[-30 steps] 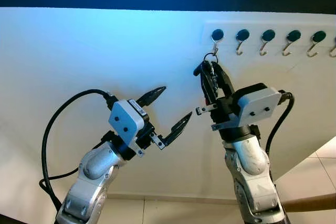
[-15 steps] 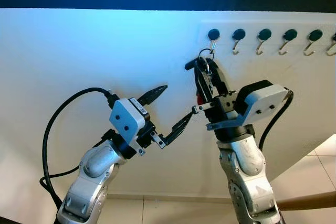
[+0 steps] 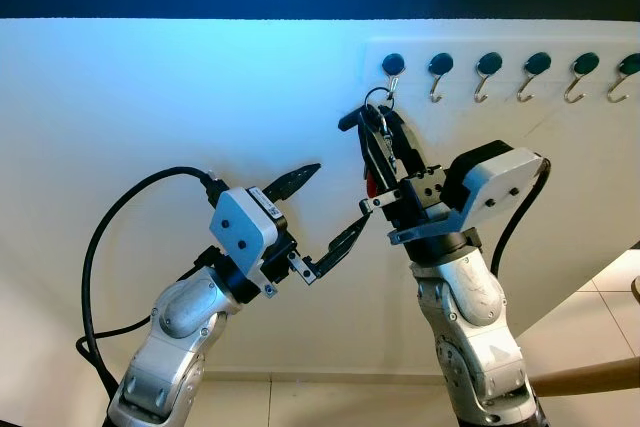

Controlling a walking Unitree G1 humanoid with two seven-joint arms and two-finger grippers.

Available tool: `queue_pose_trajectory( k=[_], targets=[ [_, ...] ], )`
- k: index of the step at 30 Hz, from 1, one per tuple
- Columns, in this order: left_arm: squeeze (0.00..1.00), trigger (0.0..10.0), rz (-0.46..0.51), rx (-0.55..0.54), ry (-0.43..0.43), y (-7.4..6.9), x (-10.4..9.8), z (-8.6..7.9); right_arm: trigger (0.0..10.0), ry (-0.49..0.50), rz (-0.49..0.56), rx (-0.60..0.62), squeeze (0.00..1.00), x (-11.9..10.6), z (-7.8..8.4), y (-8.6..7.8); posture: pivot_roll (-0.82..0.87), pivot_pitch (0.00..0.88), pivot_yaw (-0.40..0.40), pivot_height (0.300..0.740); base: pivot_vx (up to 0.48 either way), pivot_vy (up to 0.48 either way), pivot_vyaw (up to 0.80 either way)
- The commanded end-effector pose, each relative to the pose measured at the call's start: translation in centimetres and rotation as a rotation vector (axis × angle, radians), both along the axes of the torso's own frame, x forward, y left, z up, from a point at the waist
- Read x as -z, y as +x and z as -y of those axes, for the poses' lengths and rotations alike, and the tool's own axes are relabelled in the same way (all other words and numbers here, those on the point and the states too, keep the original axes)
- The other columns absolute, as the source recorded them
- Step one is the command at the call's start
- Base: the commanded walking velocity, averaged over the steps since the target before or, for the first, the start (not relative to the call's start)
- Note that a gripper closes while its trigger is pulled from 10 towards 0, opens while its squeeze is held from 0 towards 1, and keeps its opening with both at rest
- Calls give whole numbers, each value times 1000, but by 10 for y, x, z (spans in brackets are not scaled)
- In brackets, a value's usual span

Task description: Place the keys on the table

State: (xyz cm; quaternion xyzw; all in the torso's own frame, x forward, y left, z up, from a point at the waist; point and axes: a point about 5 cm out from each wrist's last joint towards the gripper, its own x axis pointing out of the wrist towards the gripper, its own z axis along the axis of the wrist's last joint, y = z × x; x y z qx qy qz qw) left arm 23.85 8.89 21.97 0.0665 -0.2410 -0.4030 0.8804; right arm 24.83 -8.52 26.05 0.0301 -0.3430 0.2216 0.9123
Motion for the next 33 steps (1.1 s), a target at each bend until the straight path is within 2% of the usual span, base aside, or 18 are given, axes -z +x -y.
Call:
queue_pose_trajectory(
  k=[1,9,20,33],
  targets=[
    [0,10000,14,7,27,-2,-2,-1,10000,-22,52,-86,0,-10,-14,-7,19,107,18,740,0,0,0],
    [0,10000,18,-11,28,1,-1,-2,10000,-6,75,-106,0,-20,-18,-5,17,108,16,740,0,0,0],
    [0,10000,24,-27,32,4,-2,-5,10000,42,22,-111,0,-26,-19,3,16,111,13,740,0,0,0],
    [0,10000,21,-33,41,8,-1,-5,10000,-10,-17,-159,0,-22,-25,5,11,119,14,740,0,0,0]
  ],
)
